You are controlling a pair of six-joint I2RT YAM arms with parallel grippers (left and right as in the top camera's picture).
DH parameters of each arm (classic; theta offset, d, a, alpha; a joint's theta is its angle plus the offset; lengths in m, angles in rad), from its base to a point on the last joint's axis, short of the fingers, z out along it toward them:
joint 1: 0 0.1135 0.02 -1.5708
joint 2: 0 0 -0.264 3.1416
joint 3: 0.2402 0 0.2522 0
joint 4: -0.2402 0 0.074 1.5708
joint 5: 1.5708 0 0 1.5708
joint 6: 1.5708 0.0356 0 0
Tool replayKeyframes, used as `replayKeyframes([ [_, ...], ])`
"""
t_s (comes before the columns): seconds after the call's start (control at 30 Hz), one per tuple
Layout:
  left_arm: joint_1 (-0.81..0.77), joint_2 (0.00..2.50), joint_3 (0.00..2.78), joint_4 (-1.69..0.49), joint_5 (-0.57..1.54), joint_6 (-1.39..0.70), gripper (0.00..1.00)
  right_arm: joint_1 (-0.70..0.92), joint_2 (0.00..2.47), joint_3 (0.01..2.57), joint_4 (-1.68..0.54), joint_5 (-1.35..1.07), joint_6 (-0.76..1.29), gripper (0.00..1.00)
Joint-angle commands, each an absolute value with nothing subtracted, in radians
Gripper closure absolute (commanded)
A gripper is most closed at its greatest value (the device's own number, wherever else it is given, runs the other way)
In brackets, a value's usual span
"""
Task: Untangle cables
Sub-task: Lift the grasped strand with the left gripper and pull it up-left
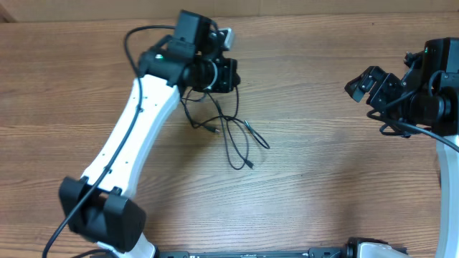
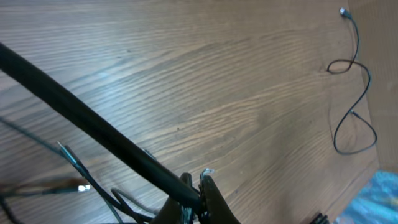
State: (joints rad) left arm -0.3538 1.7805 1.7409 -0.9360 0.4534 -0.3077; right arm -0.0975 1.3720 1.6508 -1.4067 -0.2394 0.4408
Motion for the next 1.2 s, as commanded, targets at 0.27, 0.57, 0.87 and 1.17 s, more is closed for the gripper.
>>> replayKeyframes([
  [0.27,-0.343,1.718,1.753,-1.024,0.524,-0.114,0.96,-0.096,1.375,1.662,-1.393,-0.241,0.442,0.0],
  [0.57,-0.34,1.718,1.753,-1.046,0.548,-0.033,0.96,-0.096,1.375,1.662,-1.309,-0.242,0.445,0.0],
  [0.87,-0.34,1.718,1.753,-1.049,0.545,0.025,0.96,-0.094,1.386,1.627,-1.272,-0.316,0.558,0.0],
  [1.17,-0.305,1.708,1.753,-1.07,0.505,0.031,0.96,-0.008,1.406,1.339,-1.187,-0.312,0.698,0.0],
])
